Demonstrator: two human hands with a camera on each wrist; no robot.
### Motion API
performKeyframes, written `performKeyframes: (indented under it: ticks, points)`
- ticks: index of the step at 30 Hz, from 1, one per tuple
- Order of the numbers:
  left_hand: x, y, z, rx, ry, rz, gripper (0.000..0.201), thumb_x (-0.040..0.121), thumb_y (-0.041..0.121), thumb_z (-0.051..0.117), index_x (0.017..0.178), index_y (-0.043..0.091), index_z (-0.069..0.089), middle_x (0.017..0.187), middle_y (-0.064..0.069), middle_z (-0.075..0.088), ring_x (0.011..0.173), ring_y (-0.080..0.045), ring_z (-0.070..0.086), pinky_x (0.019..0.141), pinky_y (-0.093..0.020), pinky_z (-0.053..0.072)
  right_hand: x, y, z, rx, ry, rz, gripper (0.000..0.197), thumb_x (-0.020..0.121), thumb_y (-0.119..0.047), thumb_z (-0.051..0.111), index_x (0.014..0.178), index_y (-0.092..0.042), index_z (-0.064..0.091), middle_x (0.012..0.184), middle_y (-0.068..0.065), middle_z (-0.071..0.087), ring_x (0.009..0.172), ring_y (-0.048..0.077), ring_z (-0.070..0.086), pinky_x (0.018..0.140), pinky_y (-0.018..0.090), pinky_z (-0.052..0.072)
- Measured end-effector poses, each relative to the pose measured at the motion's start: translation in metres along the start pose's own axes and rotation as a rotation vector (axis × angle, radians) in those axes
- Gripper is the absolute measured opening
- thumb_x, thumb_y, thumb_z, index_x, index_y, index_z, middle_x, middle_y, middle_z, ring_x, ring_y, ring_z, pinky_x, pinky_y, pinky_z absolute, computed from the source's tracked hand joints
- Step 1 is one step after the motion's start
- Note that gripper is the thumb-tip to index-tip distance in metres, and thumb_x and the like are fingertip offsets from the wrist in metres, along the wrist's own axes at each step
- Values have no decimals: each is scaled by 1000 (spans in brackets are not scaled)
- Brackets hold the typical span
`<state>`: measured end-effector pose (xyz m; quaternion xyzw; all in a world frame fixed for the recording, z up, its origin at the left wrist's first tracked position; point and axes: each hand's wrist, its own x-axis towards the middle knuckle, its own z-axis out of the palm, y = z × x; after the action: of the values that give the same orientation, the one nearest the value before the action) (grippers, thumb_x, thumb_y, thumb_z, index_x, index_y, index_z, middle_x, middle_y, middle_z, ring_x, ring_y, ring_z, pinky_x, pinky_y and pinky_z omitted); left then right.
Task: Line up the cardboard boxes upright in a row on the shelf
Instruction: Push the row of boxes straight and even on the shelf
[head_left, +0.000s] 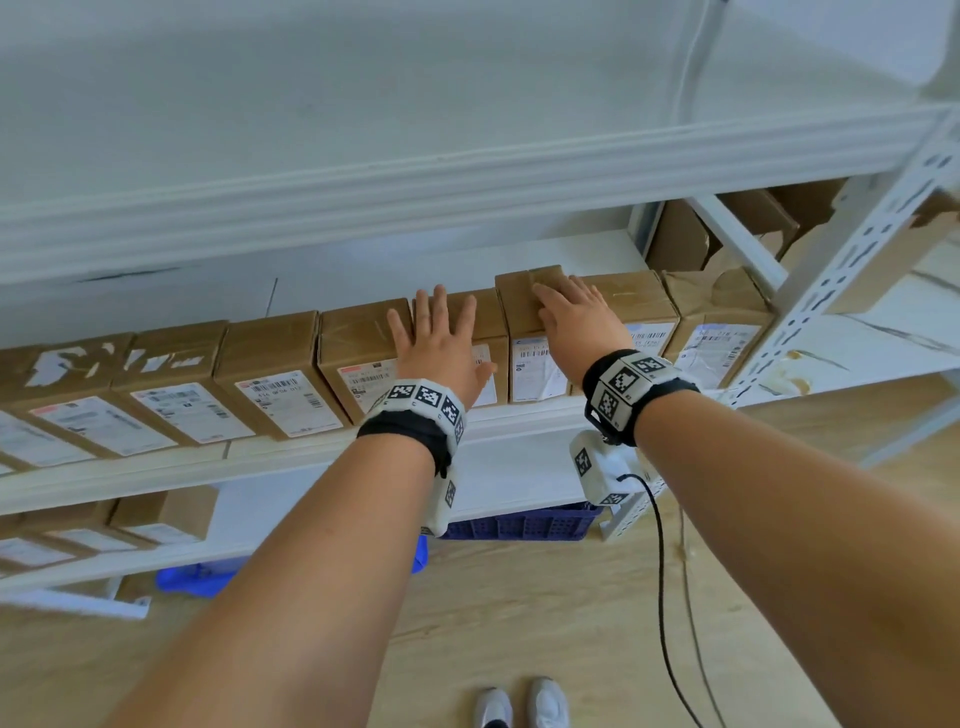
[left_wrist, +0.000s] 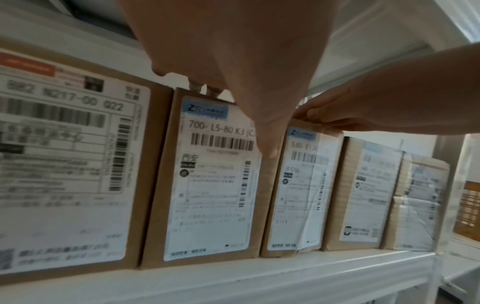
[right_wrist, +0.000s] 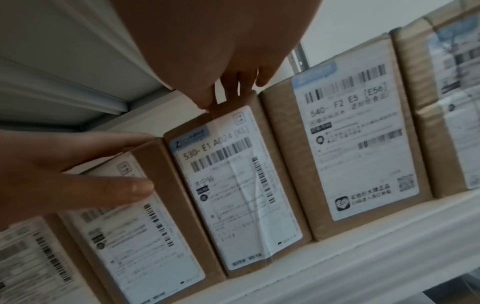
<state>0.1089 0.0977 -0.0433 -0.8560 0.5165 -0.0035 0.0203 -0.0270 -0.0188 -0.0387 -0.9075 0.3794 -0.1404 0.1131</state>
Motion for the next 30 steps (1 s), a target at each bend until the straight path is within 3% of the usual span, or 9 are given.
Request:
performKeyframes:
  ticks: [4, 12, 18, 23, 30]
  points:
    - [5, 16, -7, -30, 41, 73, 83, 90, 63, 41, 154, 25, 2, 161, -11, -9, 148, -31, -12, 116, -59, -6, -6, 23, -11, 14, 36, 90, 44, 104, -24, 25, 147, -17, 32, 158, 9, 20, 148, 24, 13, 122, 37, 9]
    - [17, 87, -14, -75, 38, 140, 84, 91, 59, 45, 154, 25, 1, 161, -10, -11, 148, -30, -11, 117, -57, -4, -18, 83, -38, -30, 101, 181, 43, 103, -26, 26, 143, -14, 36, 156, 11, 26, 147, 26, 16, 121, 43, 12]
    - [30, 143, -17, -120, 5, 155, 68, 97, 45, 43, 153, 32, 7, 162, -8, -9, 148, -31, -10, 117, -59, -1, -15, 135, -54, -56, 51, 230, 46, 100, -19, 30, 146, -17, 33, 158, 7, 22, 148, 22, 13, 122, 41, 6]
    - [34, 166, -10, -146, -9, 70, 58, 100, 38, 39, 152, 37, 13, 162, -8, 0, 148, -32, -8, 114, -65, -2, -10, 158, -43, -19, 15, 182, 43, 97, -18, 29, 136, -17, 48, 149, 2, 40, 142, 19, 27, 121, 39, 12]
    - [35, 165, -5, -173, 74, 36, 54, 100, 35, 45, 149, 37, 25, 160, -11, 14, 149, -29, 0, 113, -64, 2, -3, 162, -37, 30, 49, 98, 43, 96, -17, 27, 130, -12, 53, 147, 4, 43, 142, 20, 29, 121, 38, 9]
